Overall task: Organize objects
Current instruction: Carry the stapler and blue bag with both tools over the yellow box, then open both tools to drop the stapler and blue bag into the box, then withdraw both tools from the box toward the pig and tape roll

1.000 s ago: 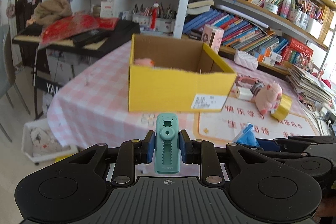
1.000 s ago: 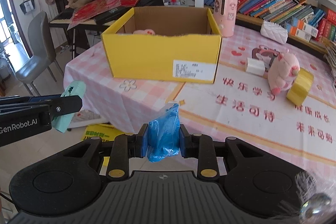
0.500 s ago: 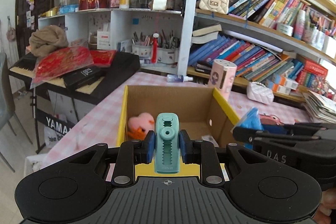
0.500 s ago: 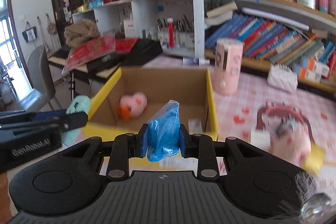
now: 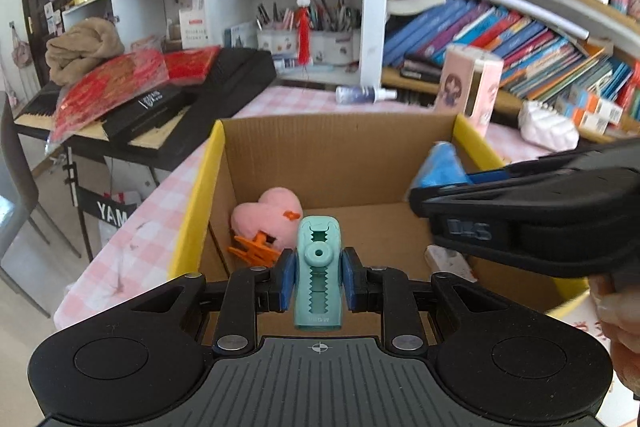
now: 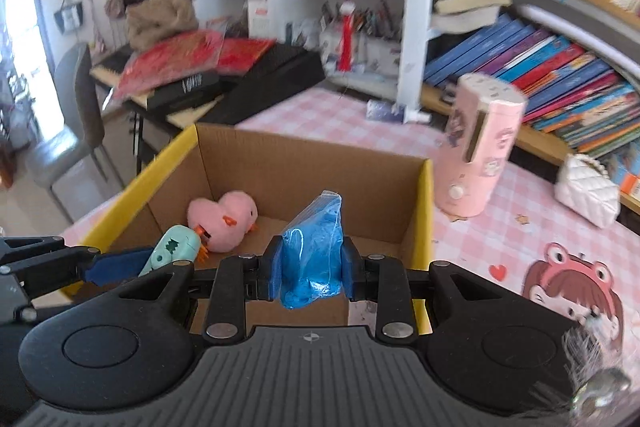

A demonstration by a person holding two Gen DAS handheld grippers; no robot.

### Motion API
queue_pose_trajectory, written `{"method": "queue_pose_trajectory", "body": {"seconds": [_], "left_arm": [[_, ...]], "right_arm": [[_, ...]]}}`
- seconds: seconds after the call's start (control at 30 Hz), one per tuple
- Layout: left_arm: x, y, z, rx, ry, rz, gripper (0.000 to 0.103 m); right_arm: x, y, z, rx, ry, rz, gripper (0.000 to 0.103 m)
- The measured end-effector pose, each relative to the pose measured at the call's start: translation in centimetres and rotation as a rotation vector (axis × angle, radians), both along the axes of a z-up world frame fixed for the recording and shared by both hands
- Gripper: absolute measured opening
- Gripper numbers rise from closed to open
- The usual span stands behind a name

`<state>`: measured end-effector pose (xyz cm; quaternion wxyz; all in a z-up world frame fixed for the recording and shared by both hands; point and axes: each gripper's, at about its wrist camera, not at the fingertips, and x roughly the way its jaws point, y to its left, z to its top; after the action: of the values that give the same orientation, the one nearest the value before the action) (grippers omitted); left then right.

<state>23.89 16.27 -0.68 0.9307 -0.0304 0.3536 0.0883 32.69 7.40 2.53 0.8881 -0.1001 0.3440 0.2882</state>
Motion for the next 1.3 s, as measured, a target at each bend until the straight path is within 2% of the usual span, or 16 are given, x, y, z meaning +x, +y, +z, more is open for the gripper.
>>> {"method": "queue_pose_trajectory", "body": {"seconds": [0.17,0.33,0.5,0.67,0.77,0.8,0.93,1.1,1.23,1.3], "left_arm": [[2.1,-0.3,-1.5,0.019,0.078,-0.010,0.023],[3.2,-0.8,-2.9,0.036,0.158,-0.035,0.023],[3.2,-0.9,-3.2,0.015,0.173,-0.033,0.023],[2.8,-1.0,-2.8,0.016,0.150,-0.027,0.026],[2.4,-0.8,-2.3,0.015,0.126,-0.017,0.029],[2.3,-0.7,-2.0,0.017,0.118,-0.012,0.035],[0.7,-0.4,-0.6,0.030,0.055,0.008,0.049],[-2.2,0.2,1.8,0.006,-0.048,0.035,0.066],[-5.0,0.2,3.3,0.004,-0.119,0.049,0.076],[-6.2,0.2,3.7,0.010,-0.142,0.060,0.086]], "right_arm": [[3.5,2.3,-2.3,-0.062,0.120,0.036,0.027],[5.1,4.5,-4.0,-0.171,0.182,0.083,0.027],[5.6,5.1,-5.1,-0.238,0.257,0.100,0.027],[6.0,5.0,-5.2,-0.219,0.284,0.093,0.027],[5.8,4.6,-4.6,-0.181,0.260,0.093,0.038],[5.6,4.5,-4.4,-0.173,0.247,0.090,0.040],[4.7,3.0,-2.7,-0.110,0.200,0.066,0.045],[2.1,0.2,0.2,-0.010,0.103,0.003,0.048],[-1.1,-2.6,2.3,0.065,-0.005,-0.047,0.053],[-2.7,-3.9,2.9,0.085,-0.054,-0.080,0.055]]}}
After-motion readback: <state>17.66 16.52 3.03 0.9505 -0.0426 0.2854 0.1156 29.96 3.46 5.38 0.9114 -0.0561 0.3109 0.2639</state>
